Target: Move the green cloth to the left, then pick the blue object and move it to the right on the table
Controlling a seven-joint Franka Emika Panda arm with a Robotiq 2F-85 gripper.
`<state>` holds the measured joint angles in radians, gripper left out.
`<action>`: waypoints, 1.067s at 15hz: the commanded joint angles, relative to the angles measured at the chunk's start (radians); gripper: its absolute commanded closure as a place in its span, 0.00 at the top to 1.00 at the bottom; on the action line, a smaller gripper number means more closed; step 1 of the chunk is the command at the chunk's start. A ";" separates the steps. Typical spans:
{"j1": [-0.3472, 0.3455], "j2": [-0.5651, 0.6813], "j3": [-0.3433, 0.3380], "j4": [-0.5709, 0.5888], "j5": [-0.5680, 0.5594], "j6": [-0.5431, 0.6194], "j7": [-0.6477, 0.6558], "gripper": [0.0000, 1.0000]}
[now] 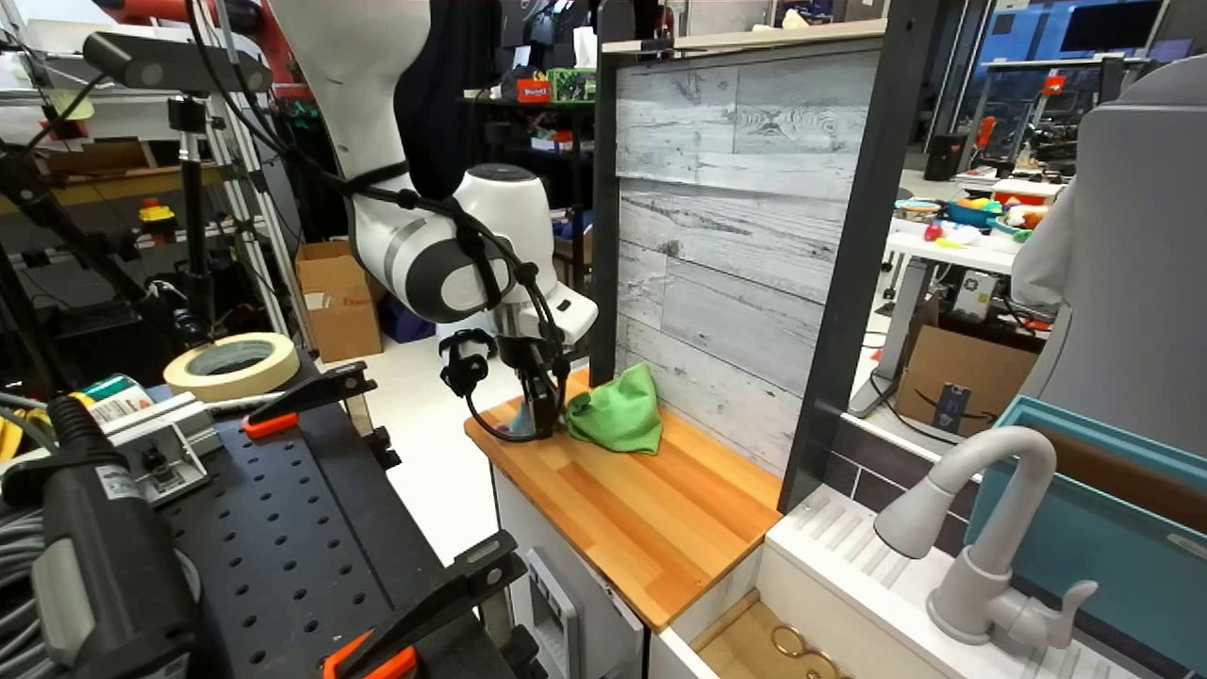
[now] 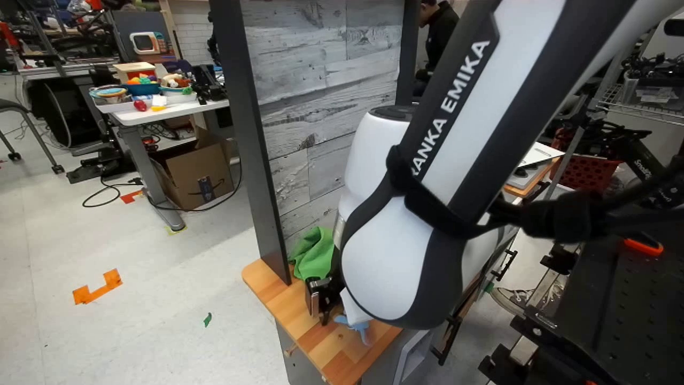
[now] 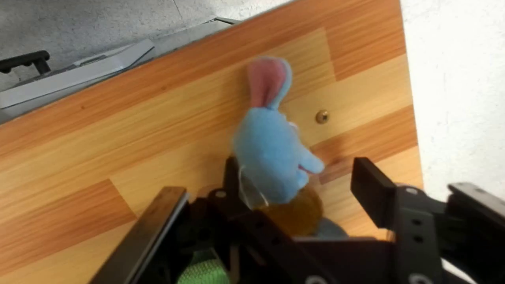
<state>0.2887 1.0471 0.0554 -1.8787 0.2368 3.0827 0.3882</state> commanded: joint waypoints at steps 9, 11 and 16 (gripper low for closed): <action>-0.038 -0.111 0.045 -0.084 0.078 0.063 0.022 0.01; -0.075 -0.178 0.081 -0.158 0.095 0.132 0.017 0.01; -0.189 -0.280 0.095 -0.250 0.169 0.204 0.061 0.02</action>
<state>0.1723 0.8370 0.1383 -2.0613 0.3547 3.2658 0.4297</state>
